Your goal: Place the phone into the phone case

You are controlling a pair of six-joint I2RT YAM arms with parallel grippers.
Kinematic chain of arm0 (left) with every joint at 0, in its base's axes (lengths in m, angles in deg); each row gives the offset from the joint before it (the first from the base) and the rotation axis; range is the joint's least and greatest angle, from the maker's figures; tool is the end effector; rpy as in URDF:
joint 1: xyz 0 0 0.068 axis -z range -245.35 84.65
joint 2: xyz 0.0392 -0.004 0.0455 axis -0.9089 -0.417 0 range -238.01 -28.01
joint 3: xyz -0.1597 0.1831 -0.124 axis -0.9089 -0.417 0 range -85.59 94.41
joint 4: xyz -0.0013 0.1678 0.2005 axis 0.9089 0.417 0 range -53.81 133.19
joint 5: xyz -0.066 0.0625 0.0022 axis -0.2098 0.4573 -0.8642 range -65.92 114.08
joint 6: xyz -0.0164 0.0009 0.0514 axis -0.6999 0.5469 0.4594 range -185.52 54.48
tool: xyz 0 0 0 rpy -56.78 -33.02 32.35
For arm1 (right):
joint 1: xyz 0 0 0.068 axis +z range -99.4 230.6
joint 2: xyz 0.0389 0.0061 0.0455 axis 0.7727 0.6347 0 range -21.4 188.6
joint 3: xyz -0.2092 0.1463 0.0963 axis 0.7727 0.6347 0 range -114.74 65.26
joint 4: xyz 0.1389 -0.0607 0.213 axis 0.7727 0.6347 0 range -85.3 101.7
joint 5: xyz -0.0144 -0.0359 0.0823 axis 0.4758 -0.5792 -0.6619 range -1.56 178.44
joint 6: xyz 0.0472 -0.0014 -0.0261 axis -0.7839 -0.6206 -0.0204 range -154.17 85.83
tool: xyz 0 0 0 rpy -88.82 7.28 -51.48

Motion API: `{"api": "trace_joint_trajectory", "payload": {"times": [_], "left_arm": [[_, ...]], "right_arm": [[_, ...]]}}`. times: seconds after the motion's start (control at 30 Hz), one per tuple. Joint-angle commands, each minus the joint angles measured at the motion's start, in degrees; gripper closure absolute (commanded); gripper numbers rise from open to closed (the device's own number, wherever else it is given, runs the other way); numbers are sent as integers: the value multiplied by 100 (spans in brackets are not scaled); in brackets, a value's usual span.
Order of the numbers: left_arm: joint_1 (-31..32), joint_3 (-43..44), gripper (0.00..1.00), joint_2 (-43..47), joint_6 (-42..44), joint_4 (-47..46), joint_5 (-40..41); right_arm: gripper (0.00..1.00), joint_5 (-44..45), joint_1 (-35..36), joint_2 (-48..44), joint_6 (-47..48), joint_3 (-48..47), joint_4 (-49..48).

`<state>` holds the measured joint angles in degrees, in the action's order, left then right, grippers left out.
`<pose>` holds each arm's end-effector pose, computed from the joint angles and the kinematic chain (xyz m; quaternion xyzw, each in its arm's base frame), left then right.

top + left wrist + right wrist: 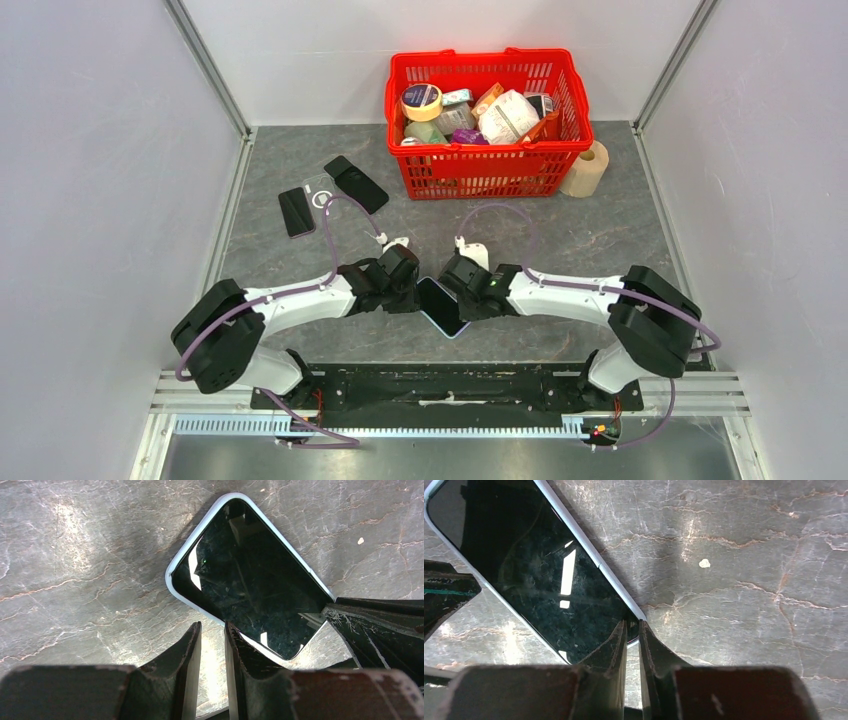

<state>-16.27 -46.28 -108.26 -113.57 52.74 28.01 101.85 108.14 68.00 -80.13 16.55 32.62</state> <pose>0.1711 -0.1937 0.1661 -0.0009 0.9595 -0.1879 0.2097 0.1581 0.2332 0.1621 -0.0769 0.9731 0.0737 0.2042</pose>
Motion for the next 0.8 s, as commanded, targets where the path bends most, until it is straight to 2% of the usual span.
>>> {"api": "trace_joint_trajectory", "payload": {"times": [0.0,0.2,0.47,0.77], "left_arm": [[-21,42,70,-14,-46,-118,41],[-21,42,70,-15,-38,-74,57],[-21,15,69,199,-55,87,141],[-21,83,68,328,-55,244,284]], "right_arm": [[96,-321,408,964,-434,352,-440],[98,-263,592,1216,-563,361,-449],[89,70,572,383,-396,260,60],[89,95,598,246,-440,469,311]]}}
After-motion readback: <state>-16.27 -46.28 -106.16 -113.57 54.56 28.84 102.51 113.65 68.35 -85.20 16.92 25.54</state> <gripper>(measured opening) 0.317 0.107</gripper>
